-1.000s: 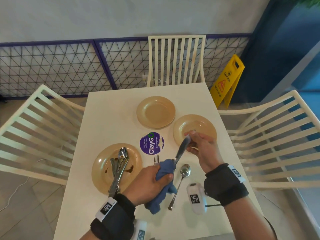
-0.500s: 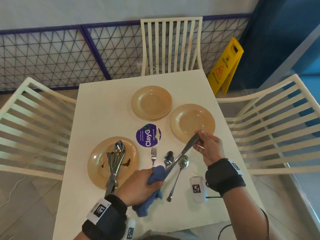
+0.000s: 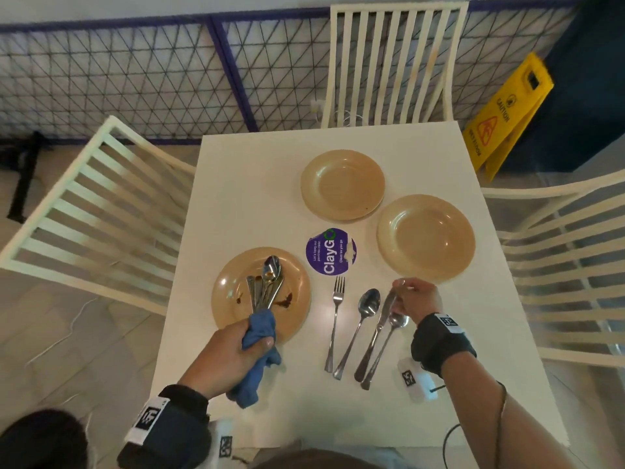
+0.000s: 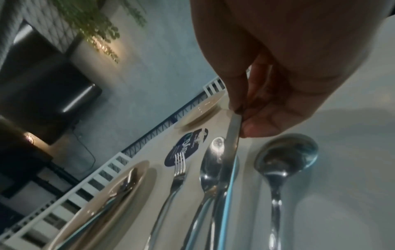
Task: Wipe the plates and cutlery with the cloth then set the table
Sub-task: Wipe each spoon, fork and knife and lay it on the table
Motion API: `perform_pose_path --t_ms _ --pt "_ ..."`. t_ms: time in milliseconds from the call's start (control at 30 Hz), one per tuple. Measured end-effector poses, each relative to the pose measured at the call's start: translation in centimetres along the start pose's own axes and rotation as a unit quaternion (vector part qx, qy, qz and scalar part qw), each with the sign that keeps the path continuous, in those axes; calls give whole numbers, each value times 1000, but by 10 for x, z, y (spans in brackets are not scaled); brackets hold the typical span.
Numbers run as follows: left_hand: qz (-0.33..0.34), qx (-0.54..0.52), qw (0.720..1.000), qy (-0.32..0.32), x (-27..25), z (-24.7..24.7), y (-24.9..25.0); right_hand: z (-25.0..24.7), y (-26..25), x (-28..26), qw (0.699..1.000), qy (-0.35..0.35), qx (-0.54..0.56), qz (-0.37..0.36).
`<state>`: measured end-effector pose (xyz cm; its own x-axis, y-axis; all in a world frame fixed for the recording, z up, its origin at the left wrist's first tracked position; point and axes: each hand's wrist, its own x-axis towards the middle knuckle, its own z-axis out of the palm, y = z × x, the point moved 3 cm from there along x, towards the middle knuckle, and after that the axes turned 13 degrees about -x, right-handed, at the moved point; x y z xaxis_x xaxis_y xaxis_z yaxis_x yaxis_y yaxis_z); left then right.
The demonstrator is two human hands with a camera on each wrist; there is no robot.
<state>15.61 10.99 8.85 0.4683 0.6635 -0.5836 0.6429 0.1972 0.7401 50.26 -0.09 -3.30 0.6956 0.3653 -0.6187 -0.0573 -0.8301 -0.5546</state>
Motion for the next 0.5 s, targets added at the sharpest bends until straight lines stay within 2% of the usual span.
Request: perform_pose_path --t_ms 133,333,400,500 --pt "-14 -21 999 22 -1 -16 -20 8 -12 3 992 32 -120 -13" --pt "-8 -45 997 56 -2 -42 -43 19 -34 -9 962 80 -256 -47" --pt "-13 -65 995 75 -1 -50 -51 35 -48 -24 954 79 -275 -89" --pt "-10 -79 994 81 -3 -61 -63 81 -74 -59 933 30 -306 -185"
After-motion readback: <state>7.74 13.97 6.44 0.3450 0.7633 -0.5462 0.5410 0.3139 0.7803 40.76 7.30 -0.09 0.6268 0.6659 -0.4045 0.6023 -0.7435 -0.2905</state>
